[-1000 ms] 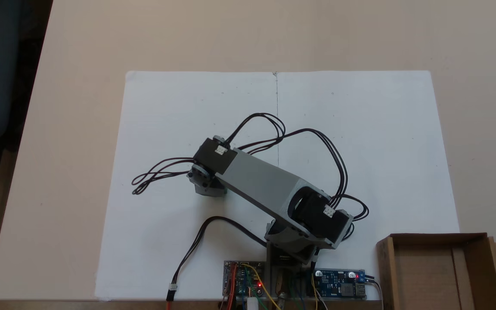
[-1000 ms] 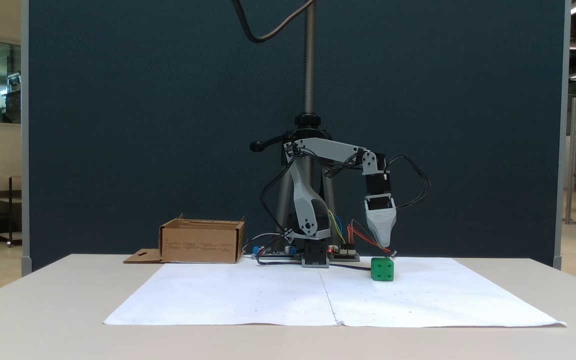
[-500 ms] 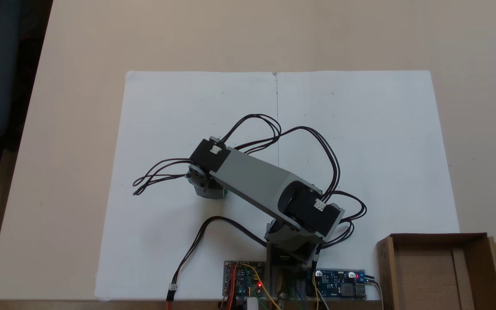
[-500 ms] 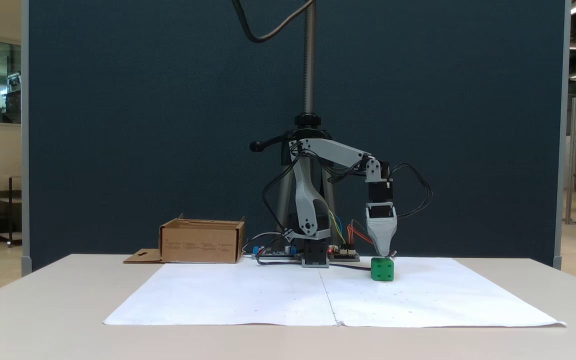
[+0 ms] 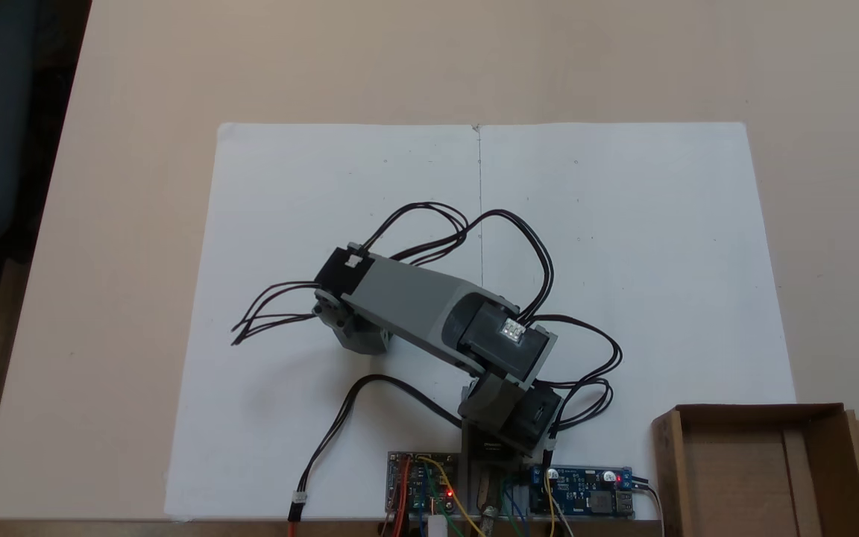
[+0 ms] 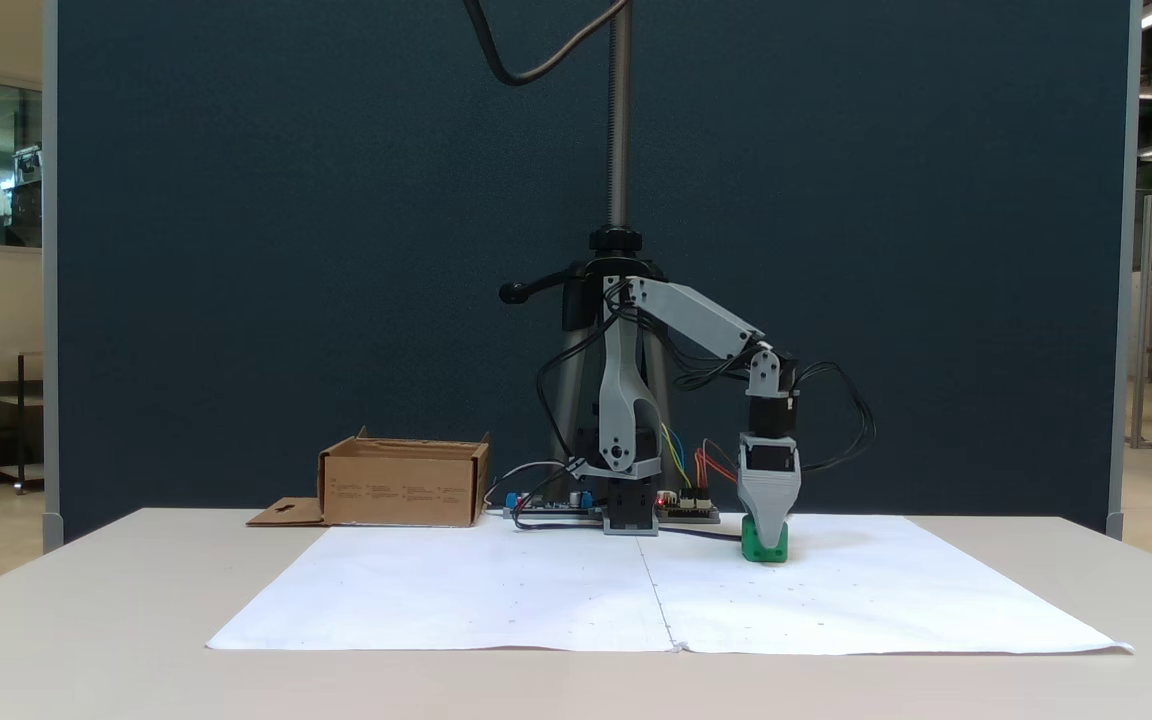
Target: Grasp a green dice and put it in the bin.
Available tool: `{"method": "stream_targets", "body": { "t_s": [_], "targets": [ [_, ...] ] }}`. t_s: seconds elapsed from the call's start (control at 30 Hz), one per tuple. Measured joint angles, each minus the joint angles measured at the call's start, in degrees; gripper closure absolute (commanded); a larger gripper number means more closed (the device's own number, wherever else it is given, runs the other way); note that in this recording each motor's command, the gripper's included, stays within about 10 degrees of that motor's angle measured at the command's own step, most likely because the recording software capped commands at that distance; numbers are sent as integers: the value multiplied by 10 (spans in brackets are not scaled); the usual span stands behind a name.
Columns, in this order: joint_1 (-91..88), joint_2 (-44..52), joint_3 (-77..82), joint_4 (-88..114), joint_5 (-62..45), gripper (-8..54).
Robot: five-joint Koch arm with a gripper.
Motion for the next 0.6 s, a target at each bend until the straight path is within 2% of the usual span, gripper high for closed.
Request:
{"method": "stream_targets", "body": {
  "t_s": [0.27,0.53,0.6],
  "targets": [
    [11,1,18,-10,0,43],
    [11,1,20,-21,0,135],
    [11,1,20,-21,-1,188]
  ]
}}
